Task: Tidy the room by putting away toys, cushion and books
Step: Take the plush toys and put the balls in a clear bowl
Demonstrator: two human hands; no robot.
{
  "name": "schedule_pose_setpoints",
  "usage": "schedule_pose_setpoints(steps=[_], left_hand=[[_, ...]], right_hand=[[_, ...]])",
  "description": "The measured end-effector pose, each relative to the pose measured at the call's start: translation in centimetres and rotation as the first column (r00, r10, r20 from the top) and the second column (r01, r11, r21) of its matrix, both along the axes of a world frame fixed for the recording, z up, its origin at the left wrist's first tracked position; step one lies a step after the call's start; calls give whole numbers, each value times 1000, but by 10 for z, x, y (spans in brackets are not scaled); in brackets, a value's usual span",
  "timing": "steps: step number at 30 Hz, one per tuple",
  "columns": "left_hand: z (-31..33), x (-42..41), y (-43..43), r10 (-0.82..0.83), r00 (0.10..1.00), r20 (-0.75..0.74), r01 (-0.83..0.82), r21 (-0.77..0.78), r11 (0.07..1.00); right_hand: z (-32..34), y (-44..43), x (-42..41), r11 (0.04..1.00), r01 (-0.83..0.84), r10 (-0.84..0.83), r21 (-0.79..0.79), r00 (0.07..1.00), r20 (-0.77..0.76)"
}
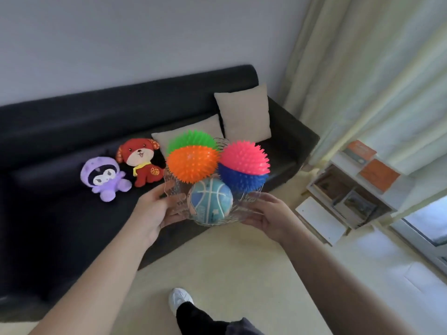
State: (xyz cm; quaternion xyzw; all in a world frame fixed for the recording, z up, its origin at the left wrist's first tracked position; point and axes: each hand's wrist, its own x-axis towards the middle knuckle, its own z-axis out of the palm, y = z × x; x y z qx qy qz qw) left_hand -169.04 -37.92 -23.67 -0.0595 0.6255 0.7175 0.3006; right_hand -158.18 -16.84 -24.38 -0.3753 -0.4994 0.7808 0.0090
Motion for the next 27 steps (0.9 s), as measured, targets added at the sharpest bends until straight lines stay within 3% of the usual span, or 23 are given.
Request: schedule_pose_setpoints(steps=[7, 13, 19, 27], left_hand=[[-25, -133, -97, 137, 989, 55, -131, -95, 987], [-48, -209, -177, 181, 978, 104, -160, -180, 971], [-100, -296, -259, 134, 982, 136, -89, -299, 950], [-235, -377, -368, 202, 950, 238, -65, -483, 873]], right_hand=[[-21, -76, -164, 983, -181, 177, 22, 976, 127], [-50, -147, -253, 938, -347, 331, 27, 914, 234], [-106, -235, -313, 963, -267, 265, -32, 922, 282], [-242, -360, -384, 970, -205, 239, -127, 889, 391]])
